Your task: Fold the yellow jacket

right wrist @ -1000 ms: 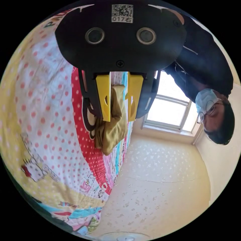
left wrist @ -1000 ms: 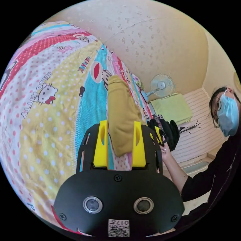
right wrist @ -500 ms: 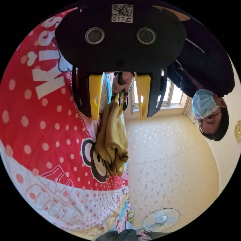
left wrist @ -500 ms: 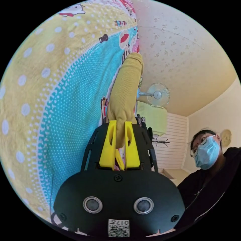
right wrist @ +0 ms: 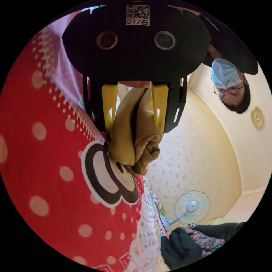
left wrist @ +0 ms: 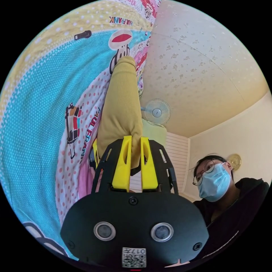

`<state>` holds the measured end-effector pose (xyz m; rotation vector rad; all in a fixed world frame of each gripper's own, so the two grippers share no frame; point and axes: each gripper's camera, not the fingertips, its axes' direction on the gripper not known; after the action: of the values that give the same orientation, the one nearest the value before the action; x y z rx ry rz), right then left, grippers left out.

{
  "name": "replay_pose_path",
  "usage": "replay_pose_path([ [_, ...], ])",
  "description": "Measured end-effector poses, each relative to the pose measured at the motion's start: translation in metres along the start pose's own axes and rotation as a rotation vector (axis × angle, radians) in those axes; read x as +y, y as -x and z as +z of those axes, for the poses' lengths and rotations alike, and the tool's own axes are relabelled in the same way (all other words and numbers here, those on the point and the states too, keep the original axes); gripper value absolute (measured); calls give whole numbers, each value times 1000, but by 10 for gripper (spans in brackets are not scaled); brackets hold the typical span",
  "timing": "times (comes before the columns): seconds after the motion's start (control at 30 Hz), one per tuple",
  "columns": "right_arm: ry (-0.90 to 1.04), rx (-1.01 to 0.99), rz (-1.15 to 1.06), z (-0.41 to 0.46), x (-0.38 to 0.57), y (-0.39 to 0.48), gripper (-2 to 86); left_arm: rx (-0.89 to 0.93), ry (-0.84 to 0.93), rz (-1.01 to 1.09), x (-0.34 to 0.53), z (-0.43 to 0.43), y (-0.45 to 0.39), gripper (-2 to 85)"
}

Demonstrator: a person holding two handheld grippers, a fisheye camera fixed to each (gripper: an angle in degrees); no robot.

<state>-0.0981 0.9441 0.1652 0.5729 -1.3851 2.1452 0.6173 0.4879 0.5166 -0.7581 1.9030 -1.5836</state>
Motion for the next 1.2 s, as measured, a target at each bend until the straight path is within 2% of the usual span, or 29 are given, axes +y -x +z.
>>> replay_pose_path([
  [0.17,-25,25,-14,9,19,9,111,-124,-57,46,12,-20,9,73],
  [0.23,-29,21,13,13,31,10,100,-140,-149,100,26,-30,9,113],
  [0.3,-40,-4,59,17,45,10,94,-153,-281,130,47,-40,11,192],
  [0.37,-51,-52,109,23,66,11,90,-192,-382,149,63,-46,13,230],
  [0.43,-44,-77,120,28,83,15,88,-172,-405,112,71,-48,22,239],
  [0.57,-35,-76,121,33,130,34,86,-82,-301,36,80,-30,41,229],
  [0.67,-44,-52,108,27,164,45,86,120,-159,-12,81,-14,48,141],
  [0.7,-40,-53,101,25,170,47,86,161,-121,-69,84,-13,50,99],
  [0.73,-26,-41,96,20,183,52,85,168,-106,-79,86,-15,49,94],
  [0.93,40,140,103,-48,279,90,80,49,116,-67,137,-37,0,80],
  [1.07,72,269,210,-110,349,103,74,-78,255,-190,202,-50,-17,77],
  [1.13,87,257,231,-126,367,111,70,-92,270,-268,224,-44,-24,74],
  [1.2,115,200,180,-129,375,129,66,-114,276,-202,239,-18,-55,69],
])
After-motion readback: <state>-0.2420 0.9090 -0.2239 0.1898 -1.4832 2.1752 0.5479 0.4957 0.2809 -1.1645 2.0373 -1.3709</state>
